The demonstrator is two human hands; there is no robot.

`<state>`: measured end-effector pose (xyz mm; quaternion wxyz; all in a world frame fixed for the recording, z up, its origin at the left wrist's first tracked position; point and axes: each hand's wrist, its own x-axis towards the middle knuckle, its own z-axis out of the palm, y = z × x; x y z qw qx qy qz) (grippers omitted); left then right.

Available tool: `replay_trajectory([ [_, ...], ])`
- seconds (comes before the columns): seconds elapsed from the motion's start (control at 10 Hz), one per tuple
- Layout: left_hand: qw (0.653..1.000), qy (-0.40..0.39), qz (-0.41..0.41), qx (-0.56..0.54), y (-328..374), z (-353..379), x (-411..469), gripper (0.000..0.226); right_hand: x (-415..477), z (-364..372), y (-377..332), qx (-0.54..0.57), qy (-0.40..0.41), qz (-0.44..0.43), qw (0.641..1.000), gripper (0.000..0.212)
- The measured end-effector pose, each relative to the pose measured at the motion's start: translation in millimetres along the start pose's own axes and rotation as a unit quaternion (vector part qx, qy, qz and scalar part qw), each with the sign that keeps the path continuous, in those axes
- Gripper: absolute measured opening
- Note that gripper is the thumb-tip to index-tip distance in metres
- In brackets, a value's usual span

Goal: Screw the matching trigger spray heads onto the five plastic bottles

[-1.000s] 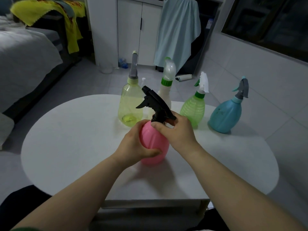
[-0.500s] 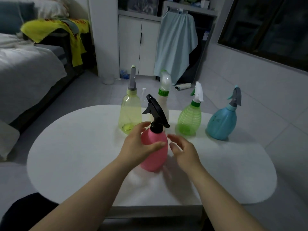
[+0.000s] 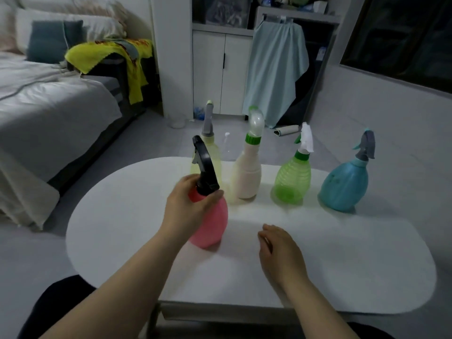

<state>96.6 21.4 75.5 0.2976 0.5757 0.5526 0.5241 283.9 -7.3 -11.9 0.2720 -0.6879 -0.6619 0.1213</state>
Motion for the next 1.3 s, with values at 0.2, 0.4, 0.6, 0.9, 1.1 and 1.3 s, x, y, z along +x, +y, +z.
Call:
replay_trajectory([
  [0.2,0.996,0.044,-0.015,0.082,-12,-55,38,0.034,-1,0,-1,0.004,-0.006,-0.017,1.000,0.032],
  [0.4,0.992,0.056,-0.033,0.110,-24,-78,82,0.034,0,-1,-3,0.000,-0.016,-0.016,1.000,0.030],
  [0.6,0.991,0.023,-0.054,0.117,-36,-73,107,0.034,-1,0,-3,-0.001,-0.018,-0.014,1.000,0.029],
  [0.9,0.997,0.003,-0.068,0.034,-44,-72,115,0.030,3,2,-3,-0.004,-0.009,-0.015,1.000,0.028],
  [1.1,0.995,-0.050,-0.085,0.033,-53,-77,113,0.045,2,1,-4,-0.003,-0.023,-0.008,1.000,0.029],
  [1.3,0.985,0.089,-0.073,0.132,-70,-78,78,0.067,2,3,-5,-0.002,-0.021,0.004,1.000,0.030],
])
